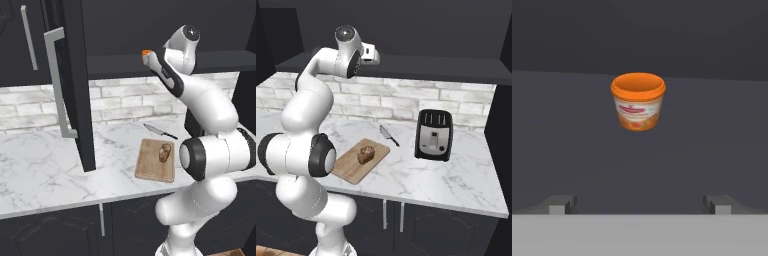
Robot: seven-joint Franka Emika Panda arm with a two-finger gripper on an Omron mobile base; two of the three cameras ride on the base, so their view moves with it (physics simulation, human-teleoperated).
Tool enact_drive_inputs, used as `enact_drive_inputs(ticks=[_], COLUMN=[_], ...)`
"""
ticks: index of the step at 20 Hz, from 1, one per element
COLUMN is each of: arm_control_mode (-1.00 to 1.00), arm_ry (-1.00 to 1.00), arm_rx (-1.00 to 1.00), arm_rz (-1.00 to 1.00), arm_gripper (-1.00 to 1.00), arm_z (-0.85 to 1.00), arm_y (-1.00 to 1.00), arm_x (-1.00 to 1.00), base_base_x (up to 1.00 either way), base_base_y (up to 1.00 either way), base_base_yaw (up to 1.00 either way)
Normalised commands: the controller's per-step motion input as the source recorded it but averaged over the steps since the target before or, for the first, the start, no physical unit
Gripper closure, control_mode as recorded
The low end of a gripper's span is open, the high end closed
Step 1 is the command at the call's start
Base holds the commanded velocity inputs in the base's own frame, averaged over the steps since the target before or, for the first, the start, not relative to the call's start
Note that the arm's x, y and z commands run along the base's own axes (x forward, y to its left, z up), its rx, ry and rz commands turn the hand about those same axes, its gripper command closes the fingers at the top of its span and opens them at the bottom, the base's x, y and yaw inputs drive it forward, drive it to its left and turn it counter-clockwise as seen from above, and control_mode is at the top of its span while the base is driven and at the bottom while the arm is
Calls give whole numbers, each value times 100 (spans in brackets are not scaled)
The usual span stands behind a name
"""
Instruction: Pick the bread, place it on the cutting board, pick the jam, place it on the counter, and close the cabinet.
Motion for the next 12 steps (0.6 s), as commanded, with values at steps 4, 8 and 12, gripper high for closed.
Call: enact_drive_inputs(ticks=[4, 8, 12], arm_control_mode=[-100, -100, -100], arm_ry=[0, 0, 0], arm_rx=[0, 0, 0], arm_rz=[0, 0, 0], arm_gripper=[-100, -100, -100], arm_z=[0, 0, 0], arm_y=[0, 1, 4], arm_x=[33, 26, 30], base_base_x=[0, 0, 0], base_base_y=[0, 0, 0], base_base_yaw=[0, 0, 0])
